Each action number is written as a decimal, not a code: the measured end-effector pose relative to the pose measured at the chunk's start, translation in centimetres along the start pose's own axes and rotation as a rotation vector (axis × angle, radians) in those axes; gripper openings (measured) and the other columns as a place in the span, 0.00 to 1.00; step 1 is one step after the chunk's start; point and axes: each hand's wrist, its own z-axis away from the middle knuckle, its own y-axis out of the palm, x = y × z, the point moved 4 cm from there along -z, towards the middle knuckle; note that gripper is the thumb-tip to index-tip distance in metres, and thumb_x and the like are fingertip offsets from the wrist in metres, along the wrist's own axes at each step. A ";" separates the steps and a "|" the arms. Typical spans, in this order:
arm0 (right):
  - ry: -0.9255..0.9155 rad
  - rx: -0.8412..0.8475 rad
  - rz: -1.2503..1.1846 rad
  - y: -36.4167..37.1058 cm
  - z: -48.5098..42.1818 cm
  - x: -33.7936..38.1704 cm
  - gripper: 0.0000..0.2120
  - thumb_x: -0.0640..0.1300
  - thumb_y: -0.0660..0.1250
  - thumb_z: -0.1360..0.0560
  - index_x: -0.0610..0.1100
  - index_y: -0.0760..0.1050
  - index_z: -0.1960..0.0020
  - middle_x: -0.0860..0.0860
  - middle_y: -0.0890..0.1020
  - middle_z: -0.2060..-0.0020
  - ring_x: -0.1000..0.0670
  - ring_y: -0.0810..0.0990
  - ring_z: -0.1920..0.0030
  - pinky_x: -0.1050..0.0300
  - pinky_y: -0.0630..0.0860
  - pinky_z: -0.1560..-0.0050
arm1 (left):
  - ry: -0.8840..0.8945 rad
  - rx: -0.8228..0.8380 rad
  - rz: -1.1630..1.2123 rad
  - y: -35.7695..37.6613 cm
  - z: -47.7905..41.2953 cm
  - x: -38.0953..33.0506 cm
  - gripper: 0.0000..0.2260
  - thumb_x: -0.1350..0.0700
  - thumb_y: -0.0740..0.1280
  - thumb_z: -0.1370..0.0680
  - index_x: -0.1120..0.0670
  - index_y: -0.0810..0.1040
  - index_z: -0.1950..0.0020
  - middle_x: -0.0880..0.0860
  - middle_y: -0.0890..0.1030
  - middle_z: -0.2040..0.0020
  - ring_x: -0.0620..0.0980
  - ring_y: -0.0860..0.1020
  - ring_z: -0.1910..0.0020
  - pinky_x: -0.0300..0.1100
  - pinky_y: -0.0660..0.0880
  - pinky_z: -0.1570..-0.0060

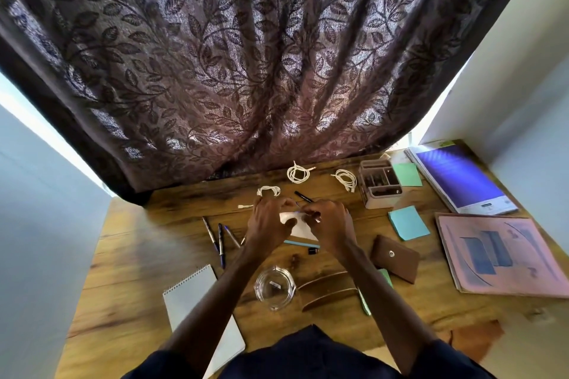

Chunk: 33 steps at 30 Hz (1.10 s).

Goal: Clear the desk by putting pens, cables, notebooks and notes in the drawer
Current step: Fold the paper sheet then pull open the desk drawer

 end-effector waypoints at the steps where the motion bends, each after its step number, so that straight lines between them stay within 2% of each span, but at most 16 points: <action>1: -0.005 0.005 -0.020 -0.2 0.0 0.0 0.07 0.47 0.75 0.27 0.52 0.85 0.49 0.57 0.86 0.55 0.56 0.83 0.56 0.54 0.81 0.59 | 0.045 -0.011 -0.041 0.1 -0.1 0.1 0.15 0.53 0.79 0.32 0.46 0.83 0.47 0.45 0.84 0.49 0.46 0.79 0.46 0.39 0.65 0.40; 3: -0.039 0.025 -0.070 -0.5 -0.1 -0.1 0.07 0.47 0.75 0.27 0.52 0.85 0.49 0.58 0.87 0.55 0.59 0.83 0.56 0.55 0.81 0.58 | 0.082 -0.012 -0.047 0.1 -0.2 0.1 0.11 0.52 0.79 0.31 0.45 0.84 0.50 0.47 0.84 0.50 0.48 0.80 0.46 0.45 0.68 0.39; 5: -0.087 0.053 -0.148 -0.8 -0.1 -0.1 0.07 0.46 0.76 0.28 0.51 0.85 0.50 0.58 0.87 0.54 0.60 0.83 0.56 0.59 0.81 0.56 | 0.070 0.024 -0.007 0.1 -0.4 0.3 0.07 0.52 0.78 0.30 0.45 0.86 0.53 0.46 0.85 0.52 0.46 0.81 0.51 0.48 0.76 0.46; 7: -0.116 0.074 -0.207 -1.1 0.0 -0.4 0.09 0.45 0.77 0.28 0.50 0.85 0.49 0.58 0.87 0.53 0.61 0.83 0.55 0.62 0.80 0.55 | 0.055 0.069 0.023 0.2 -0.5 0.3 0.05 0.51 0.77 0.29 0.46 0.86 0.53 0.44 0.86 0.55 0.42 0.81 0.57 0.43 0.78 0.57; 10: -0.134 0.077 -0.201 -1.4 0.4 -0.9 0.11 0.43 0.77 0.28 0.47 0.85 0.46 0.56 0.87 0.51 0.65 0.81 0.55 0.66 0.79 0.54 | 0.013 0.087 0.039 0.7 -0.5 0.6 0.07 0.49 0.77 0.29 0.48 0.87 0.53 0.44 0.86 0.55 0.40 0.81 0.59 0.38 0.74 0.63; 13: -0.135 0.090 -0.180 -1.9 0.5 -1.6 0.08 0.42 0.77 0.28 0.46 0.86 0.49 0.54 0.87 0.55 0.65 0.81 0.59 0.65 0.78 0.58 | 0.013 0.120 0.074 1.1 -0.4 0.4 0.08 0.50 0.78 0.29 0.48 0.87 0.52 0.43 0.85 0.56 0.35 0.78 0.62 0.28 0.67 0.64; 15: -0.142 0.143 -0.151 -2.4 0.6 -2.3 0.08 0.42 0.76 0.27 0.46 0.86 0.48 0.53 0.87 0.55 0.63 0.82 0.59 0.65 0.79 0.57 | 0.045 0.194 0.089 1.4 -0.3 -0.1 0.08 0.48 0.77 0.29 0.47 0.87 0.51 0.41 0.84 0.57 0.35 0.80 0.60 0.27 0.68 0.63; 17: -0.162 0.211 -0.116 -2.8 1.1 -3.0 0.09 0.42 0.76 0.27 0.45 0.85 0.47 0.51 0.87 0.53 0.68 0.79 0.59 0.72 0.77 0.56 | 0.101 0.299 0.096 1.6 0.2 -0.9 0.09 0.46 0.77 0.28 0.46 0.87 0.51 0.38 0.83 0.58 0.33 0.78 0.62 0.24 0.67 0.63; 20: -0.103 0.288 -0.072 -3.3 2.6 -4.4 0.11 0.41 0.76 0.27 0.45 0.85 0.45 0.51 0.87 0.50 0.70 0.77 0.60 0.79 0.72 0.57 | 0.149 0.501 0.129 2.5 1.3 -1.5 0.11 0.44 0.74 0.25 0.49 0.86 0.49 0.43 0.85 0.55 0.39 0.79 0.61 0.28 0.70 0.62; 23: -0.026 0.326 -0.093 -3.3 4.7 -6.1 0.10 0.41 0.75 0.26 0.45 0.85 0.45 0.51 0.87 0.51 0.70 0.77 0.61 0.77 0.73 0.58 | 0.180 0.637 0.097 4.0 2.7 -1.1 0.14 0.40 0.73 0.25 0.49 0.85 0.50 0.44 0.85 0.55 0.41 0.80 0.58 0.35 0.72 0.61; 25: 0.005 0.326 -0.091 -3.1 6.1 -7.0 0.10 0.41 0.75 0.26 0.46 0.85 0.45 0.52 0.87 0.51 0.68 0.79 0.60 0.75 0.75 0.58 | 0.159 0.739 0.085 5.8 3.7 -0.2 0.16 0.39 0.74 0.28 0.48 0.83 0.47 0.40 0.82 0.56 0.40 0.78 0.59 0.36 0.71 0.63; 27: 0.024 0.325 -0.074 -2.5 7.2 -7.5 0.10 0.42 0.74 0.25 0.47 0.84 0.45 0.53 0.87 0.50 0.65 0.81 0.57 0.72 0.77 0.57 | 0.125 0.815 0.068 7.3 4.7 0.6 0.25 0.37 0.75 0.30 0.47 0.80 0.38 0.41 0.81 0.50 0.40 0.78 0.52 0.37 0.74 0.56; 29: 0.012 0.315 -0.049 -1.8 8.0 -7.6 0.10 0.41 0.74 0.25 0.47 0.85 0.44 0.53 0.87 0.50 0.62 0.82 0.54 0.65 0.81 0.54 | 0.115 0.819 0.022 8.4 5.6 1.4 0.35 0.34 0.75 0.33 0.47 0.74 0.31 0.45 0.79 0.40 0.45 0.77 0.43 0.41 0.76 0.48; 31: 0.006 0.286 -0.036 -1.3 8.8 -7.6 0.10 0.42 0.74 0.25 0.48 0.85 0.44 0.53 0.87 0.49 0.59 0.83 0.52 0.58 0.83 0.51 | 0.095 0.802 0.028 9.2 6.4 1.9 0.39 0.33 0.75 0.34 0.46 0.71 0.28 0.46 0.77 0.35 0.44 0.74 0.40 0.41 0.74 0.45; 33: 0.017 0.243 -0.044 -1.3 9.4 -7.5 0.10 0.43 0.73 0.25 0.49 0.85 0.44 0.53 0.87 0.49 0.56 0.83 0.50 0.54 0.82 0.50 | 0.079 0.786 0.038 9.7 7.0 2.0 0.41 0.32 0.75 0.35 0.46 0.69 0.26 0.46 0.76 0.32 0.45 0.73 0.38 0.42 0.73 0.42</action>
